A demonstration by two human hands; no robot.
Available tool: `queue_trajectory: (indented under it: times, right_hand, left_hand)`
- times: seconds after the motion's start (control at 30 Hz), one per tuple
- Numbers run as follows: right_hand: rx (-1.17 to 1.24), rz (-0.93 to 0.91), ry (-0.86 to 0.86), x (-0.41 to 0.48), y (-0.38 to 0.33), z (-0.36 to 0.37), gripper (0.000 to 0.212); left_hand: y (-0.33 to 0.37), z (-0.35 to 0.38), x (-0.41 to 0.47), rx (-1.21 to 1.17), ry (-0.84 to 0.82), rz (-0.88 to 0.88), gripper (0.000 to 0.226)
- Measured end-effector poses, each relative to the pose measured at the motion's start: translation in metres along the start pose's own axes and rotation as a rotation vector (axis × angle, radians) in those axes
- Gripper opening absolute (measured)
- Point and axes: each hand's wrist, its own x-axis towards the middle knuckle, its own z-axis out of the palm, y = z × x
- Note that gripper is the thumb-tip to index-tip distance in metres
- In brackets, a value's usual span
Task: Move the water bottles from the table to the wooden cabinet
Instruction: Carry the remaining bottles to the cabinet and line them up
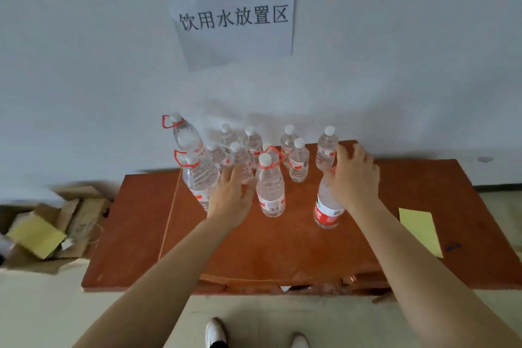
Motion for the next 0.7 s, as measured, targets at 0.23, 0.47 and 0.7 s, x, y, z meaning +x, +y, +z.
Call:
queue_trajectory:
  times: [0.23, 0.47, 0.7]
  right_hand:
    - [0.199, -0.538, 0.172, -0.036, -0.132, -0.048, 0.061]
    - [0.434, -1.105, 0.248, -0.199, -0.336, -0.120, 0.065]
    - [0.760, -1.584, 0.254, -0.532, -0.495, -0.166, 0.067]
  left_hand:
    - [-0.045, -0.132, -0.098, 0.358, 0.402, -0.054, 0.059]
    - [-0.127, -0.299, -0.338, 0.604, 0.823, -0.453, 0.068]
    - [-0.179, -0.356, -0.706, 0.803, 1.032, -0.903, 0.066]
